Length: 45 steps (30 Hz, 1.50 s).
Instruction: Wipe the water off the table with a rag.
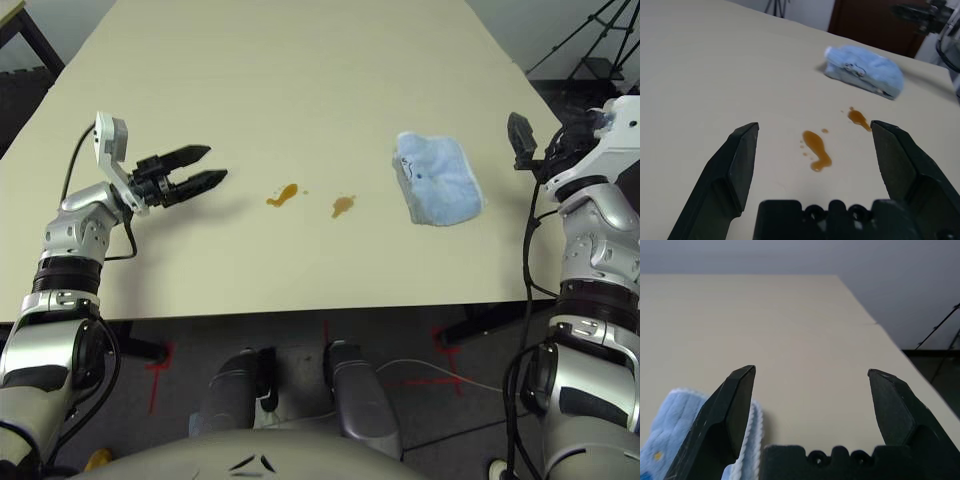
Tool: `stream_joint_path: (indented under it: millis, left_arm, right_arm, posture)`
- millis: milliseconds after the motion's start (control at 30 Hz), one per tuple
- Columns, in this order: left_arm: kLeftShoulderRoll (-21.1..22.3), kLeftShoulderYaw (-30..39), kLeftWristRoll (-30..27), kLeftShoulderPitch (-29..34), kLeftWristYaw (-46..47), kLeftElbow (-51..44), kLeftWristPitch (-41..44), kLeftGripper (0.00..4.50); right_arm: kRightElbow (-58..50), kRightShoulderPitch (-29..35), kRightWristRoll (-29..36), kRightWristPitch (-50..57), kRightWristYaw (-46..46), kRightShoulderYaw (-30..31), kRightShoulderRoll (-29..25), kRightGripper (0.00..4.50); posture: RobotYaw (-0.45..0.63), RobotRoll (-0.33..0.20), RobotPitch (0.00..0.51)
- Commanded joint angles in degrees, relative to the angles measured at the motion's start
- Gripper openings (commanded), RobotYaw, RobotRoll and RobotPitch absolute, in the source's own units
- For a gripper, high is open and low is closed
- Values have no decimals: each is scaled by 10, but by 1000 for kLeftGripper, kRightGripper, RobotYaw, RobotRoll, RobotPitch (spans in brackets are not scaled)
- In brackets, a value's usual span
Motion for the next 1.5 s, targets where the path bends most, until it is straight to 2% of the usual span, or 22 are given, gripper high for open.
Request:
stream_joint_path:
  millis: [33, 300, 633, 1067, 1433, 1500]
  left_arm:
    - [1, -16, 12, 7, -8, -8, -13, 4500]
    - [0, -31, 23, 3, -16, 3, -47, 4500]
    - [12, -45, 43, 13, -29, 8, -90, 4500]
    - [21, -38, 38, 10, -24, 2, -86, 4500]
    - [21, -38, 37, 11, -20, 0, -85, 4500]
    - [22, -38, 37, 12, -20, -1, -85, 4500]
  right_arm:
    - [-8, -15, 21, 78, 29, 10, -20, 4473]
    - [8, -53, 0, 232, 98, 83, -69, 4473]
    - [64, -103, -37, 292, 140, 142, -72, 4473]
    - [167, -151, -126, 261, 127, 216, -39, 4473]
    - [219, -175, -153, 255, 162, 233, -2, 4473]
    - [222, -176, -153, 257, 162, 229, 1, 4117]
  posture:
    - [-247, 0, 147]
    - [-251, 0, 142]
    - [-242, 0, 145]
    - [-232, 0, 149]
    - [-227, 0, 150]
    - [-227, 0, 150]
